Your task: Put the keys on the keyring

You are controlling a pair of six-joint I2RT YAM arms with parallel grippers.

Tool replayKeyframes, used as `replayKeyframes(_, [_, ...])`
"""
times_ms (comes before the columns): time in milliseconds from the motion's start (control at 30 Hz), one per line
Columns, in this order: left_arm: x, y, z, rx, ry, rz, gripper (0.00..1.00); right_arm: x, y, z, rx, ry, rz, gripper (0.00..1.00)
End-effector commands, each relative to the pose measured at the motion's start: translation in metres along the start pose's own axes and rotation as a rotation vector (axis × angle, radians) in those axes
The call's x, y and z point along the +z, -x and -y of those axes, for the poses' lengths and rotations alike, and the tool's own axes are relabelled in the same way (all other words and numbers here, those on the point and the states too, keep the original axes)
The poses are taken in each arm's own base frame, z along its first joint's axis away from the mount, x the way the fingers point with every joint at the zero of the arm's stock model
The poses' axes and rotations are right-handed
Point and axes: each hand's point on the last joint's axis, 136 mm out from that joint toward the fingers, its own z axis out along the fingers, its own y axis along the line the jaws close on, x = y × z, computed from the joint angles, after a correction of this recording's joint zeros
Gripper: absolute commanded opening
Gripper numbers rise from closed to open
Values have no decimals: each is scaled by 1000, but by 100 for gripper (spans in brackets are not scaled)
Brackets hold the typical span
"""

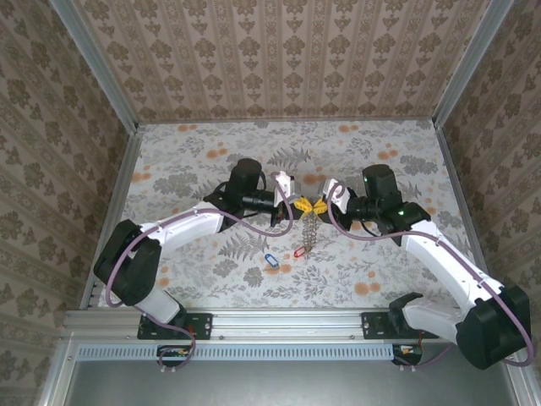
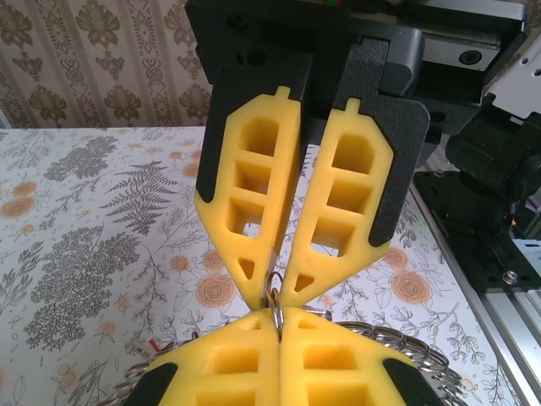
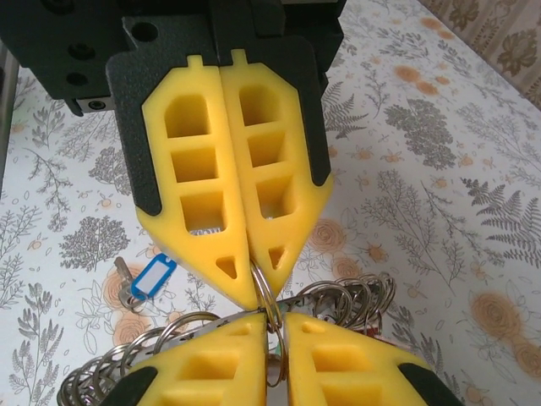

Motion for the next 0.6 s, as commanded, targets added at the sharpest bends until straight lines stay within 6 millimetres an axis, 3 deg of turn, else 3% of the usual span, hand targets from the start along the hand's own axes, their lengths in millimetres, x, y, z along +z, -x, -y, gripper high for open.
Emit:
replayKeyframes(0, [-8,31,19,75,-70,82,0,-2,3,5,-4,6,-6,13])
replayKeyframes(167, [-8,32,21,75,-83,84,0,-4,16,2,-10,33,47,7])
replayKeyframes(367, [-8,31,21,68,-81,75,0,-5,18,2,-12,47,24,0])
replayKeyframes(567, [-5,7,14,49,-47,-40,11,-11,26,2,-20,37,29,0])
